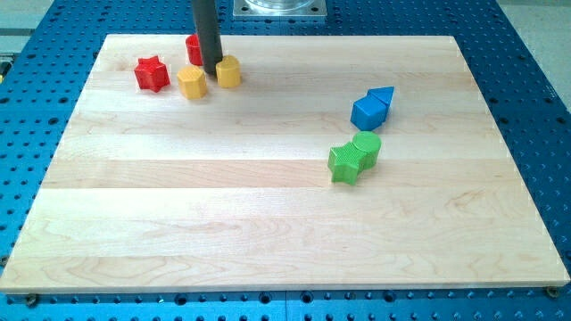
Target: Move the red circle into the red star
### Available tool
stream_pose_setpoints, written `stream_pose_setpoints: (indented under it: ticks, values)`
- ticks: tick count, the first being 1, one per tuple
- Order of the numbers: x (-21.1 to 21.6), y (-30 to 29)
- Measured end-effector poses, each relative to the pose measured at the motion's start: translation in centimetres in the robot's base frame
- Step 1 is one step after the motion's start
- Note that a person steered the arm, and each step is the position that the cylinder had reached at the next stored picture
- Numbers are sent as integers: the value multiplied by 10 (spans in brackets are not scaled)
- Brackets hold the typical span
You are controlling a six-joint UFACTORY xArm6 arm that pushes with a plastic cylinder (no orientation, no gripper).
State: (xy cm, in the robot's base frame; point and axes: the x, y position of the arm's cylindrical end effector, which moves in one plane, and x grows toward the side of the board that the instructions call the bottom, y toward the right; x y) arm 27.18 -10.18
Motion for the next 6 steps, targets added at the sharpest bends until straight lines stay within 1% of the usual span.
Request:
stream_pose_setpoints:
  ticks: [1, 2, 3, 5, 6]
  values:
    - [-22, 1]
    - [-59, 5]
    - [-62, -3]
    - [-36, -52]
    - [-26, -60]
